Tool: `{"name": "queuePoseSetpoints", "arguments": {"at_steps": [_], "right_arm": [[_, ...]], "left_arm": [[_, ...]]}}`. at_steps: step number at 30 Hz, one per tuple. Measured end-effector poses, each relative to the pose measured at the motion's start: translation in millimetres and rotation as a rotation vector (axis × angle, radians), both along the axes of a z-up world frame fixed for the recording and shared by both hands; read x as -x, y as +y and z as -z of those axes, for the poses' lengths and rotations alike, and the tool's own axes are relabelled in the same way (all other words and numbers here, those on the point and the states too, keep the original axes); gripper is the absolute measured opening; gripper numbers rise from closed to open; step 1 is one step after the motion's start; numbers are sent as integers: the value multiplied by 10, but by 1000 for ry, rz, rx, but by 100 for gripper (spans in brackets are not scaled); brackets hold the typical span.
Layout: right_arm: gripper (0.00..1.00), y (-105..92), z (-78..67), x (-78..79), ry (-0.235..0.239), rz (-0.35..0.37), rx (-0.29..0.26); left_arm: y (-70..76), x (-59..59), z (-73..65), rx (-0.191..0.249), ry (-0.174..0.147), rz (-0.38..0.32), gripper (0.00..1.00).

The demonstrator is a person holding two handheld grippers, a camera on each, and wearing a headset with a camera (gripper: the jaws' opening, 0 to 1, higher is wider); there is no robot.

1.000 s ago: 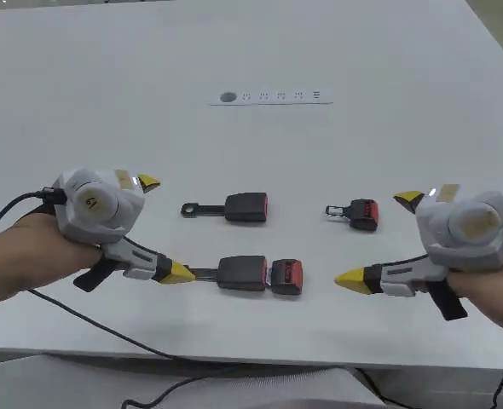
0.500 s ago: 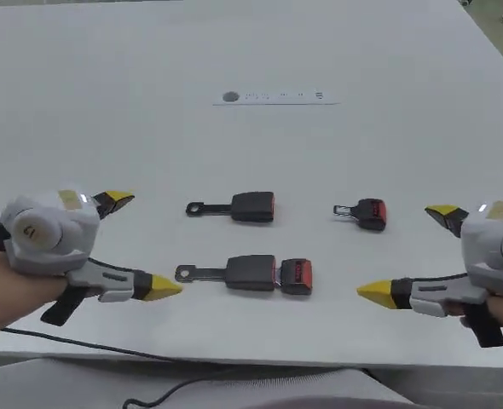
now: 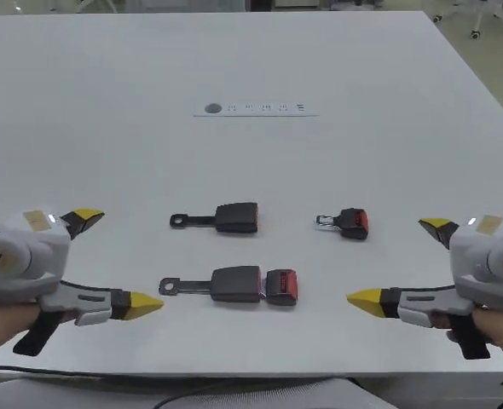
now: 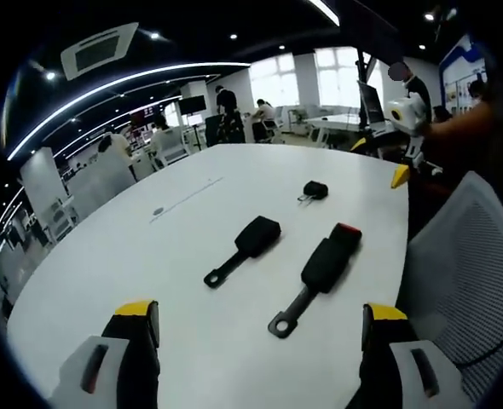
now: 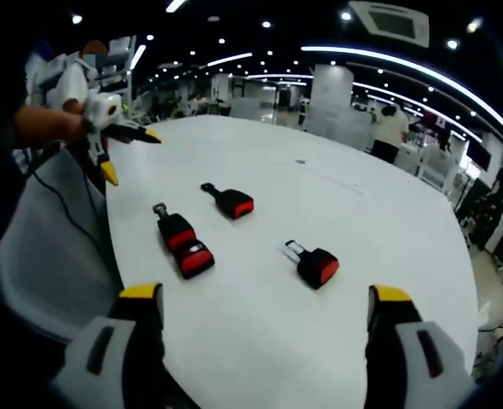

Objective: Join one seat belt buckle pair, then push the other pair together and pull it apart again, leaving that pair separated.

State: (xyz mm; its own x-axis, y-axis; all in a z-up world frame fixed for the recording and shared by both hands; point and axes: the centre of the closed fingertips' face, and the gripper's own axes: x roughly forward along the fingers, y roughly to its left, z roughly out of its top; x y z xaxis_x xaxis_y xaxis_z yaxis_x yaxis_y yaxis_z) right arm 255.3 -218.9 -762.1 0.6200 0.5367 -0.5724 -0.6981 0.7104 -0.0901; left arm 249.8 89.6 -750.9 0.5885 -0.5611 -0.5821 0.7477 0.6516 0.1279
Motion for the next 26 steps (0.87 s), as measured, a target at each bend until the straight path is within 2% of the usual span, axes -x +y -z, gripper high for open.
{"name": "queuePoseSetpoints", "arguments": {"at_steps": [5, 8, 12, 20, 26], "right_arm": [[100, 12, -59, 15, -18, -22, 4], [100, -2, -82, 3, -30, -25, -6], [100, 4, -66, 48, -21, -25, -9], [100, -5, -40, 178, -21, -14, -30], [100, -34, -34, 217, -17, -3, -37]], "left_arm": [[30, 94, 4, -1, 3, -6, 100], [78, 93, -18, 4, -7, -28, 100], [88, 103, -40, 16, -11, -43, 100], [78, 151, -26, 10, -15, -31, 100], [111, 174, 11, 7, -15, -39, 100]]}}
